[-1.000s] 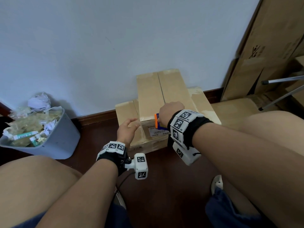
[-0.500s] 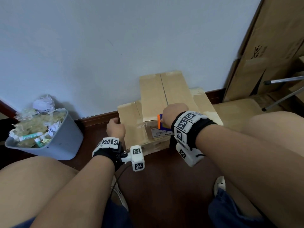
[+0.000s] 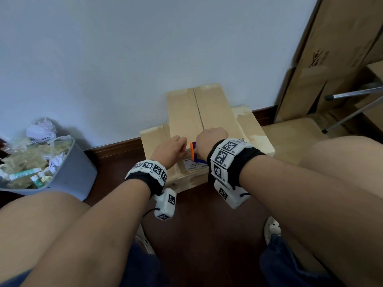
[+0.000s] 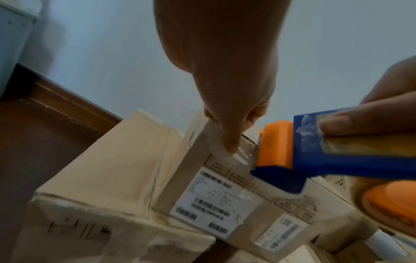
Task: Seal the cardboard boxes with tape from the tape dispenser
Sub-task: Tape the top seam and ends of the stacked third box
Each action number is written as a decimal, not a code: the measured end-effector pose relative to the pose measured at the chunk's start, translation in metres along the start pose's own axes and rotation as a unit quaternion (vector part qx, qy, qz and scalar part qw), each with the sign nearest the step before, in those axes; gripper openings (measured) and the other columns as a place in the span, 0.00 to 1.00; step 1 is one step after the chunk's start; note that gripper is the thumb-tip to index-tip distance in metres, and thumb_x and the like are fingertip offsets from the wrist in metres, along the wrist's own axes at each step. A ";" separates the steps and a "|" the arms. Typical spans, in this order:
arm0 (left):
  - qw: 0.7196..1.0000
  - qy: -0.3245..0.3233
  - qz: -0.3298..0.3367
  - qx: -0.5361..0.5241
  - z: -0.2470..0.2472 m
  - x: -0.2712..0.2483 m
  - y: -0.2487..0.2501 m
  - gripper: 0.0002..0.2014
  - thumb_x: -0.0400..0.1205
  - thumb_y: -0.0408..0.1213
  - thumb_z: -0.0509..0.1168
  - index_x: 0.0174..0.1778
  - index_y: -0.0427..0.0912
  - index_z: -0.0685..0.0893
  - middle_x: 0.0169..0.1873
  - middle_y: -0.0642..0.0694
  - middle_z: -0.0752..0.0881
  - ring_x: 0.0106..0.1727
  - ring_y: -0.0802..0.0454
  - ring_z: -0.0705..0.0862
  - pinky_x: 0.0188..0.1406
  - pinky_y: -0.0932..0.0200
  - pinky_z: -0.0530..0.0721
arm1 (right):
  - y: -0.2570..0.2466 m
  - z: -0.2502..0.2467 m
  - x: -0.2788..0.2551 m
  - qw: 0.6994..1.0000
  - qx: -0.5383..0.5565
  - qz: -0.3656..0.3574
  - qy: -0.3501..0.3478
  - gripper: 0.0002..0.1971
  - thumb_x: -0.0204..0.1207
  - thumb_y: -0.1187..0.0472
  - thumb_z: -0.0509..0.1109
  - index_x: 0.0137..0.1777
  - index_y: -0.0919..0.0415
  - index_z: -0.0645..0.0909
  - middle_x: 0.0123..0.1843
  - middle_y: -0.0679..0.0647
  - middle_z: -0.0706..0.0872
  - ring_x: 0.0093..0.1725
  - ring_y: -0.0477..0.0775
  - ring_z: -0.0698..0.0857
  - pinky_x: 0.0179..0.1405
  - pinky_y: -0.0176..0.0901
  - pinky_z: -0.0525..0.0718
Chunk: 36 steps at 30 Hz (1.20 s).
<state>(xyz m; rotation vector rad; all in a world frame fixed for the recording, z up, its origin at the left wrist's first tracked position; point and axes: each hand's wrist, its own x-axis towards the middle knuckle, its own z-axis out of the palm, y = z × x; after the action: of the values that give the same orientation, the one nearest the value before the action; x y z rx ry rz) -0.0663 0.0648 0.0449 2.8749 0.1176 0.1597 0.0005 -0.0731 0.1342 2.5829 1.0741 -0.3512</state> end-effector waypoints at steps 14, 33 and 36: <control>0.993 -0.116 0.034 0.021 -0.009 0.022 -0.015 0.14 0.80 0.43 0.67 0.48 0.43 0.68 0.39 0.45 0.77 0.40 0.43 0.77 0.40 0.46 0.77 | -0.004 -0.002 -0.004 0.999 -0.015 -0.022 -0.043 0.14 0.84 0.50 0.62 0.41 0.56 0.78 0.33 0.51 0.76 0.39 0.53 0.80 0.42 0.42 0.76; 0.712 0.053 -0.439 -0.545 0.008 -0.037 -0.045 0.04 0.82 0.35 0.68 0.48 0.39 0.85 0.46 0.45 0.87 0.41 0.55 0.80 0.36 0.65 0.75 | -0.028 0.069 0.103 0.977 0.073 0.136 -0.148 0.36 0.52 0.34 0.76 0.51 0.63 0.84 0.50 0.65 0.87 0.47 0.69 0.86 0.55 0.71 0.75; 0.704 0.019 -0.432 -0.563 0.012 -0.042 -0.041 0.08 0.81 0.38 0.69 0.53 0.41 0.86 0.51 0.49 0.88 0.49 0.56 0.81 0.43 0.64 0.76 | -0.026 0.057 0.082 0.983 0.046 0.134 -0.114 0.30 0.60 0.37 0.75 0.52 0.63 0.84 0.51 0.65 0.87 0.49 0.69 0.86 0.57 0.71 0.76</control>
<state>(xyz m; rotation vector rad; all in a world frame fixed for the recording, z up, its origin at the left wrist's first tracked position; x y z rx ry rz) -0.1087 0.0974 0.0184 1.3638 0.9619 0.0553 0.0326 -0.0249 0.0485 2.6421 0.6360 -0.6226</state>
